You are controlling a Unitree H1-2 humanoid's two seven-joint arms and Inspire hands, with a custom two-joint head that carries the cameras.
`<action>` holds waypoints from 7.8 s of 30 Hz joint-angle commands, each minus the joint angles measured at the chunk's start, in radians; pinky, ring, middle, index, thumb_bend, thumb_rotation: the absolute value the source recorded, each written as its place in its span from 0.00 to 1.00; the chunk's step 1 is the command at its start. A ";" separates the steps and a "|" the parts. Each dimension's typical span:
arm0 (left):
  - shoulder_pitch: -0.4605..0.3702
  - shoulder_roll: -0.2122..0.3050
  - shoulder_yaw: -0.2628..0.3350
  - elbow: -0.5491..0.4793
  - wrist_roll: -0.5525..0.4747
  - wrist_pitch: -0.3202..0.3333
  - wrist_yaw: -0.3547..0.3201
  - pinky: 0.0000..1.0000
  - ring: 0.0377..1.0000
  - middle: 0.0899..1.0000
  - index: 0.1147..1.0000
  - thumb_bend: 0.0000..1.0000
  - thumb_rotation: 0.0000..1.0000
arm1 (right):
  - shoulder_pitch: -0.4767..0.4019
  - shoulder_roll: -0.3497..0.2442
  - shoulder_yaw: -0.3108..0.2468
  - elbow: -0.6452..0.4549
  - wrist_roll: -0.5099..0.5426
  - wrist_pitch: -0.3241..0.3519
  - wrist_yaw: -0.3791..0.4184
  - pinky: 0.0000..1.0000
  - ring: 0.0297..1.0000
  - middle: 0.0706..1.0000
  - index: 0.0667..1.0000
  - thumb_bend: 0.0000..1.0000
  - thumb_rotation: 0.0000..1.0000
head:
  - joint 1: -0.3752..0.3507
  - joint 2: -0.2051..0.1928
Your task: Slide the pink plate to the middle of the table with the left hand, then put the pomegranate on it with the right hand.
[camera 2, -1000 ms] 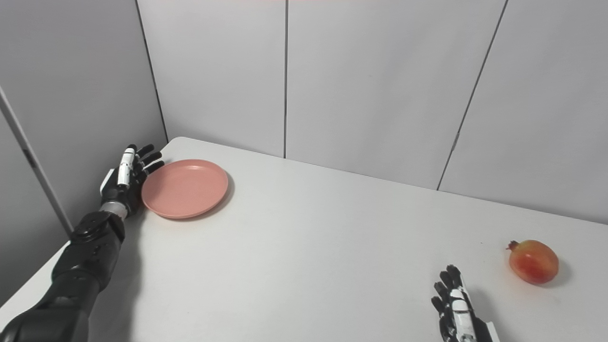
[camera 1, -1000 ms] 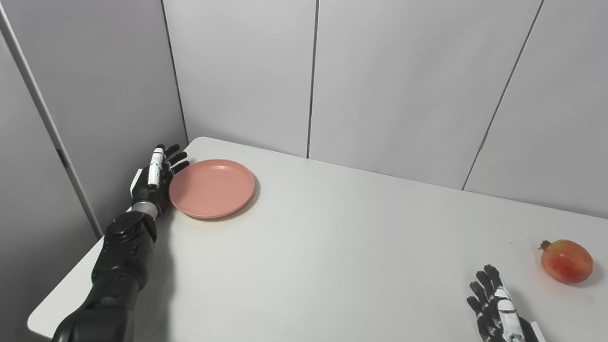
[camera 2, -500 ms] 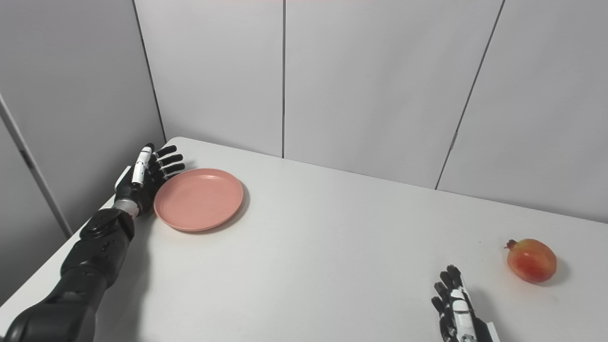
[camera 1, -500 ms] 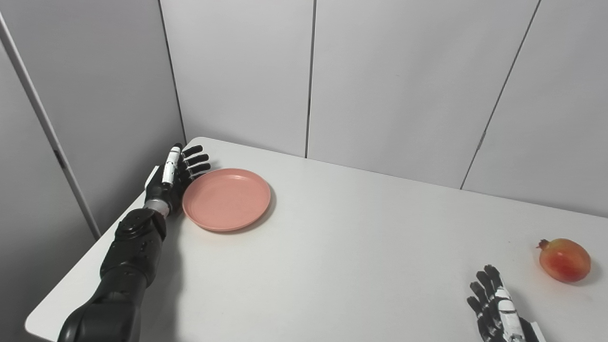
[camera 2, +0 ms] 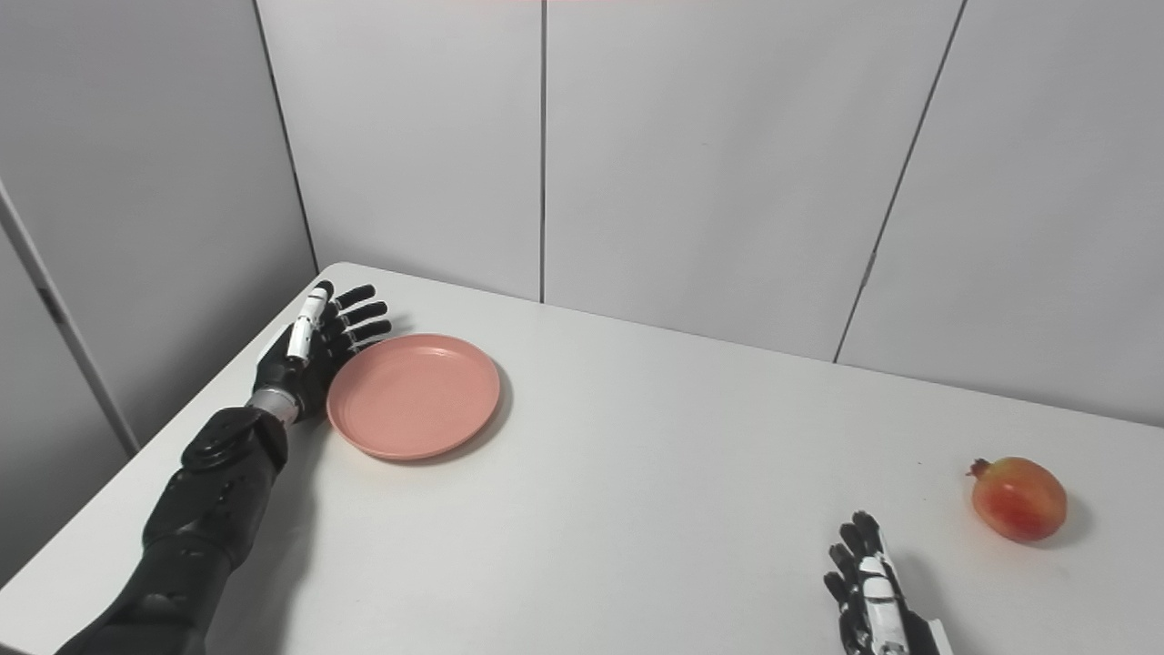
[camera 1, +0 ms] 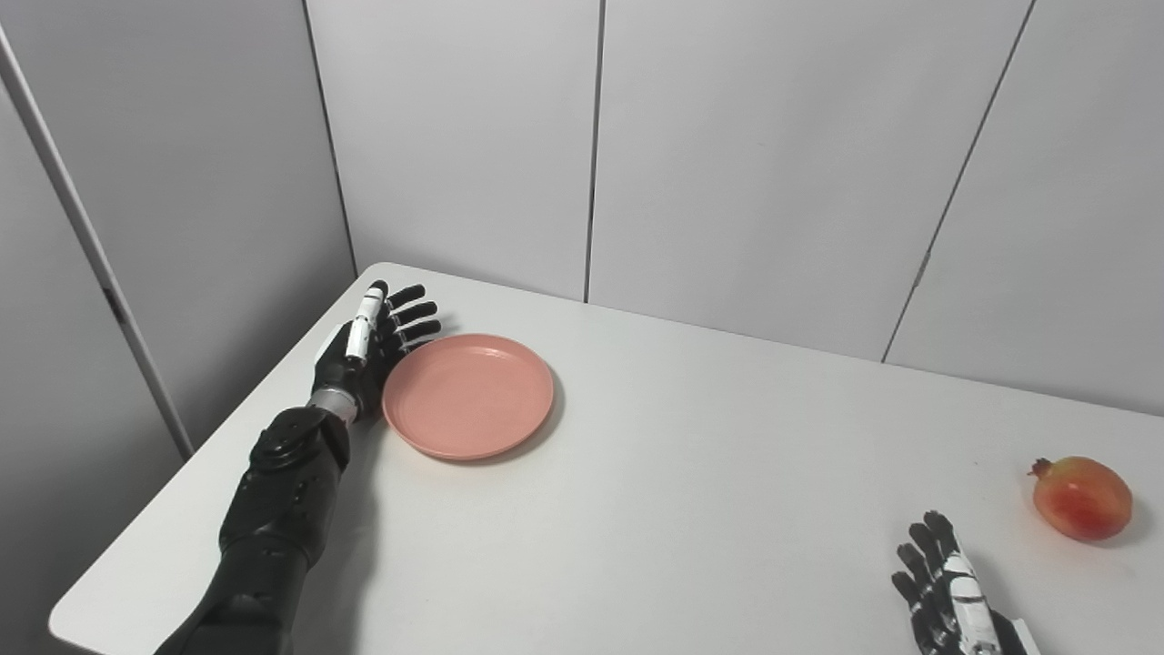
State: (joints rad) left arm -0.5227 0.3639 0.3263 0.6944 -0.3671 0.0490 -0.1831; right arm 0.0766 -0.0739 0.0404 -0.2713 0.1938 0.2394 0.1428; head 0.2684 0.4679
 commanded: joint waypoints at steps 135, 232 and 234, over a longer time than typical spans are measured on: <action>0.259 -0.409 -0.304 -0.461 0.158 0.076 0.045 0.86 0.85 0.85 0.83 0.38 1.00 | -0.073 0.052 0.006 0.036 -0.097 -0.148 -0.040 0.97 0.97 0.99 0.99 0.24 1.00 | -0.417 0.167; 0.268 -0.360 -0.257 -0.394 0.071 0.044 -0.038 0.87 0.86 0.85 0.84 0.39 1.00 | -0.628 -0.485 0.056 0.500 -0.768 0.056 0.097 0.80 0.90 0.95 0.96 1.00 0.41 | -0.673 0.122; 0.268 -0.360 -0.257 -0.393 0.071 0.042 -0.038 0.87 0.86 0.85 0.84 0.39 1.00 | -0.632 -0.487 0.059 0.509 -0.764 0.054 0.098 0.80 0.90 0.95 0.96 1.00 0.41 | -0.673 0.122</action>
State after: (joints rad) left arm -0.2837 -0.0090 0.0699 0.2813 -0.3053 0.0560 -0.2311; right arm -0.4911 -0.5285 0.1054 0.2497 -0.5716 0.3163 0.2632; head -0.4050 0.5906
